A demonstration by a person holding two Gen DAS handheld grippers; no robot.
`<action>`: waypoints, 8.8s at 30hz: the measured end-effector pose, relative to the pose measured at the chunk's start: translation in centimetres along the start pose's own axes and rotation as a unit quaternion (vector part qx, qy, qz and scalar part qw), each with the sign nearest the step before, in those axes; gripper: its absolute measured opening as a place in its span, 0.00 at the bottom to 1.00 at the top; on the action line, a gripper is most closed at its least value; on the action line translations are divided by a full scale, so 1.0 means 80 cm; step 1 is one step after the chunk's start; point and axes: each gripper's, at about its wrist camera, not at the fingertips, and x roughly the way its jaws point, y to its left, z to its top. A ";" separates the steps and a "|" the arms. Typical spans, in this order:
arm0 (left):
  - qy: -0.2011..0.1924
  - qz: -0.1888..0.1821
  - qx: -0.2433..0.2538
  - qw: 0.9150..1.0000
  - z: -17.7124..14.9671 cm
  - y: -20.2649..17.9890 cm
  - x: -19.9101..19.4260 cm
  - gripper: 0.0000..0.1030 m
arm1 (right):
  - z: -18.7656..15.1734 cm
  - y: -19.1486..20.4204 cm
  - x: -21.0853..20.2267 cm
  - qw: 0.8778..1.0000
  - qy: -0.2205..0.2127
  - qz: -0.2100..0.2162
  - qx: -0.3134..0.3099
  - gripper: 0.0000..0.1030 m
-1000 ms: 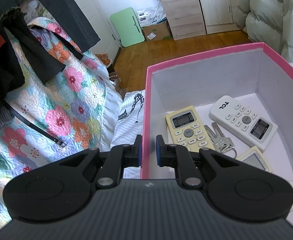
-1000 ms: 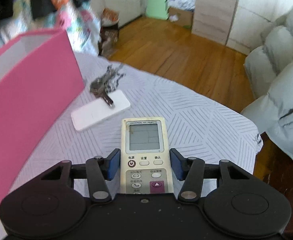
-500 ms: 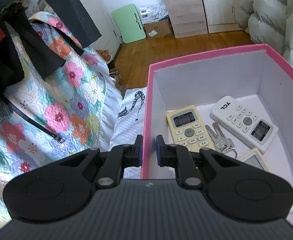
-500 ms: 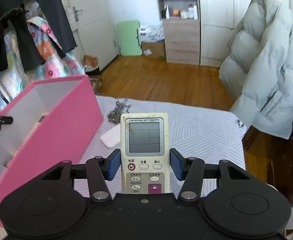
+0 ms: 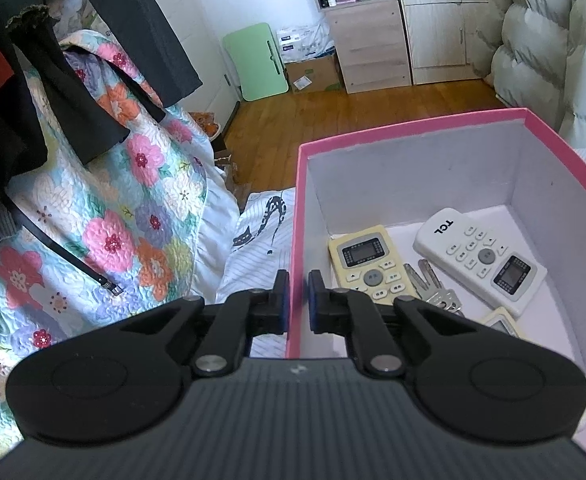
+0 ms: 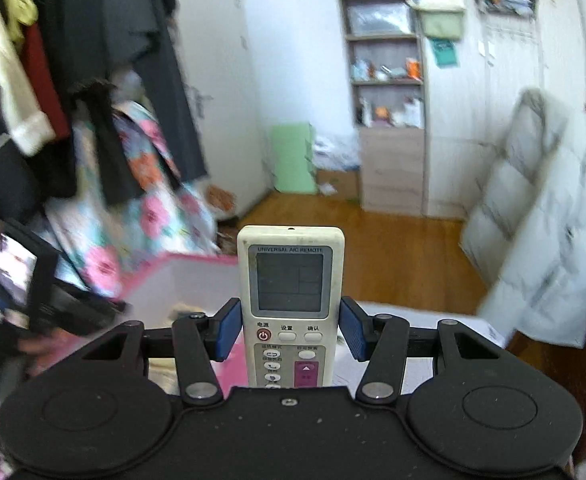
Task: Organize rigid objects
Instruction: 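Carry the universal remote into the pink box and open the right gripper, then move the right gripper to the metal keys on the bed cover, then grasp the metal keys by their ring with the right gripper, then lift the keys, carry them into the pink box, open the right gripper, then move the right gripper to the white rectangular power bank, then grasp the white power bank across its width with the right gripper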
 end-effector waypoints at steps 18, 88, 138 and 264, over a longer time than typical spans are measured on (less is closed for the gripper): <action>-0.007 -0.006 -0.013 1.000 0.000 0.005 -0.002 0.07 | 0.020 0.108 0.104 0.982 0.107 0.095 -0.120 0.56; -0.005 -0.011 -0.026 1.000 0.000 0.011 0.000 0.07 | -0.050 -0.068 0.310 0.966 0.169 0.109 -0.163 0.24; 0.000 -0.002 -0.015 1.000 0.000 0.005 0.003 0.08 | -0.045 -0.083 0.195 0.994 0.061 0.081 -0.034 0.02; 0.018 -0.004 0.000 1.000 0.004 0.002 0.011 0.09 | -0.093 -0.088 0.222 0.985 0.159 -0.032 0.067 0.12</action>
